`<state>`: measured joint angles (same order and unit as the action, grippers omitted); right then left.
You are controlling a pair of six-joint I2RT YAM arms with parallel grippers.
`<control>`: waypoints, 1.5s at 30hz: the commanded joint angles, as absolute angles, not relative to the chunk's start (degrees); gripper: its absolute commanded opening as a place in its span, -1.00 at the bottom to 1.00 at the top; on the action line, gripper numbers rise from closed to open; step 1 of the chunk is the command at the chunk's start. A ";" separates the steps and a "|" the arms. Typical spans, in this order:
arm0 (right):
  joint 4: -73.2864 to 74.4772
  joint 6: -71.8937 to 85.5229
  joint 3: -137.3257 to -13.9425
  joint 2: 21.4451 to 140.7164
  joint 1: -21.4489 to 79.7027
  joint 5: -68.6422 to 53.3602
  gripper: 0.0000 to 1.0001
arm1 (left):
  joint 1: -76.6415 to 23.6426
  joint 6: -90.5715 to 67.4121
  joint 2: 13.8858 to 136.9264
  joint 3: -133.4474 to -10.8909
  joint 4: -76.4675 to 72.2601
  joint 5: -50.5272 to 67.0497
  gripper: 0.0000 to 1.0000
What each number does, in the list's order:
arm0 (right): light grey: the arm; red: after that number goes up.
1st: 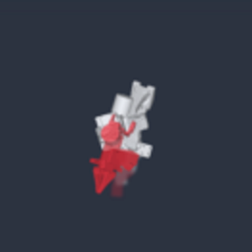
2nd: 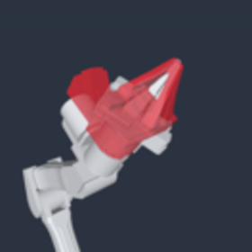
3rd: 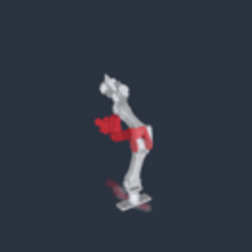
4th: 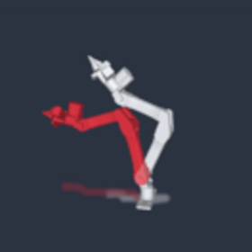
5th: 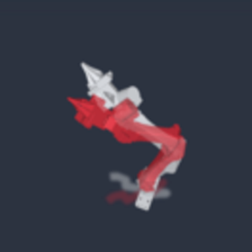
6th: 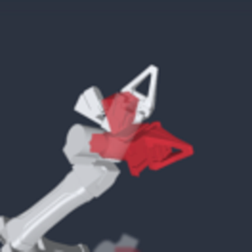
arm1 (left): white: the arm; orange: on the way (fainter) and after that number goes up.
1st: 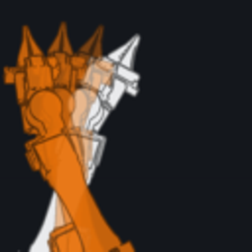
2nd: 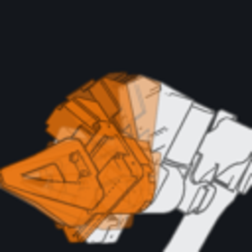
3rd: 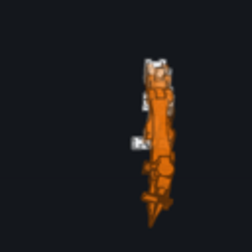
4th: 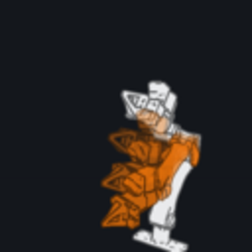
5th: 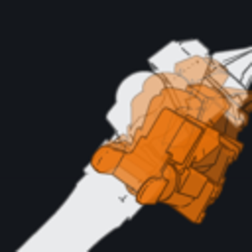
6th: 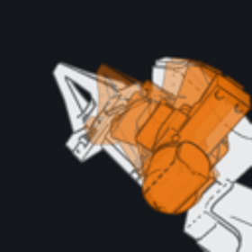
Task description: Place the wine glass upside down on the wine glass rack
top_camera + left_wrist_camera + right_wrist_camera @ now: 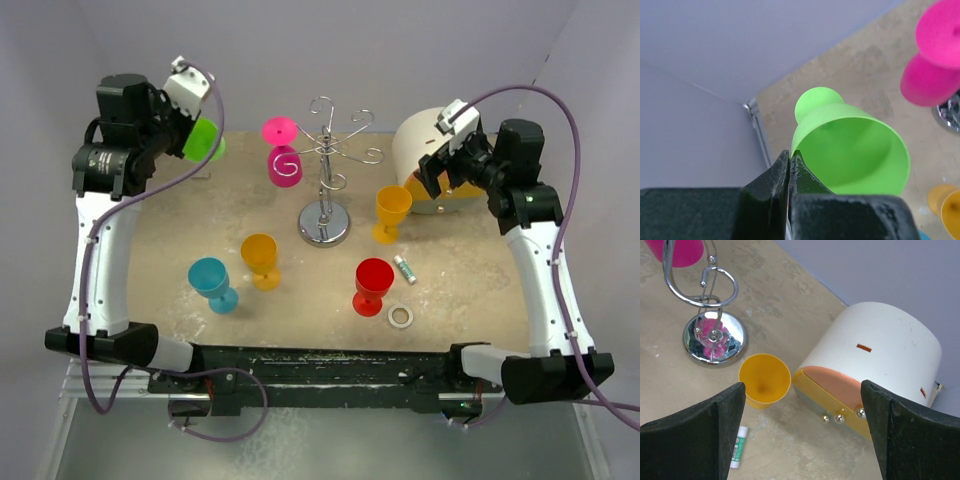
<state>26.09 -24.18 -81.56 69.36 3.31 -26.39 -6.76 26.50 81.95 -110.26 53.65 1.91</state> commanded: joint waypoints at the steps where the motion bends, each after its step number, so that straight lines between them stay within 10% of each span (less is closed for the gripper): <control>1: 33.17 -25.77 -90.07 71.35 3.16 -25.75 0.99 | -6.50 24.18 80.37 -117.66 46.48 4.48 -1.00; 24: 25.17 -0.06 -118.83 84.52 7.85 -40.35 0.82 | -6.50 -10.00 84.13 -124.86 23.32 38.65 -1.00; 45: 16.18 13.90 -128.41 96.88 18.72 -31.96 0.32 | -10.19 -12.55 88.88 -124.04 19.12 41.68 -1.00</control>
